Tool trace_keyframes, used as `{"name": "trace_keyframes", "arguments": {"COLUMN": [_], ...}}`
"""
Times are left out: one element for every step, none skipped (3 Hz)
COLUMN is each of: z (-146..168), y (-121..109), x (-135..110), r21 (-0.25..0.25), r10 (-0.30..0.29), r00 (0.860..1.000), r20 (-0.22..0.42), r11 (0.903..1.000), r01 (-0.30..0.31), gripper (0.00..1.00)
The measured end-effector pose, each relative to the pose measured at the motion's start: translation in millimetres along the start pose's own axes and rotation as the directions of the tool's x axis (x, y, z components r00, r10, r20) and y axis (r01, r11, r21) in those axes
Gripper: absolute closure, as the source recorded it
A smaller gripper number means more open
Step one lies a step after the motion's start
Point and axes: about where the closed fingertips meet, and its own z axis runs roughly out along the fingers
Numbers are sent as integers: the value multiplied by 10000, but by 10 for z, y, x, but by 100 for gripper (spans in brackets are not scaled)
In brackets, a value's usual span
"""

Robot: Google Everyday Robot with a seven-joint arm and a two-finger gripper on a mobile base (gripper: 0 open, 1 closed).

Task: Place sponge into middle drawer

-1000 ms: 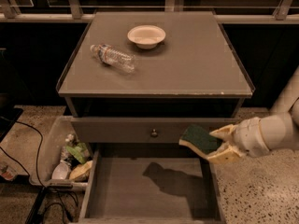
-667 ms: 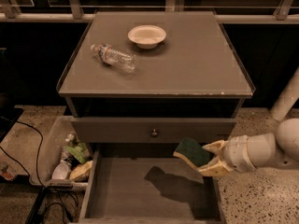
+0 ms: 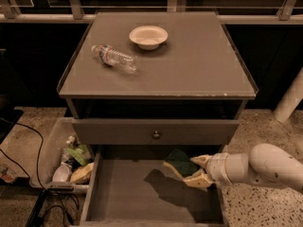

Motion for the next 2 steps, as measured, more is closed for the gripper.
{"name": "trace_keyframes", "arguments": {"z": [0, 289], "y": [0, -78], "x": [0, 103], "r21": [0, -55], "r10": [0, 246], "r00": [10000, 9997], "r20": [0, -67], "r11": [10000, 9997], "r01": [0, -246], "gripper": [100, 100]}}
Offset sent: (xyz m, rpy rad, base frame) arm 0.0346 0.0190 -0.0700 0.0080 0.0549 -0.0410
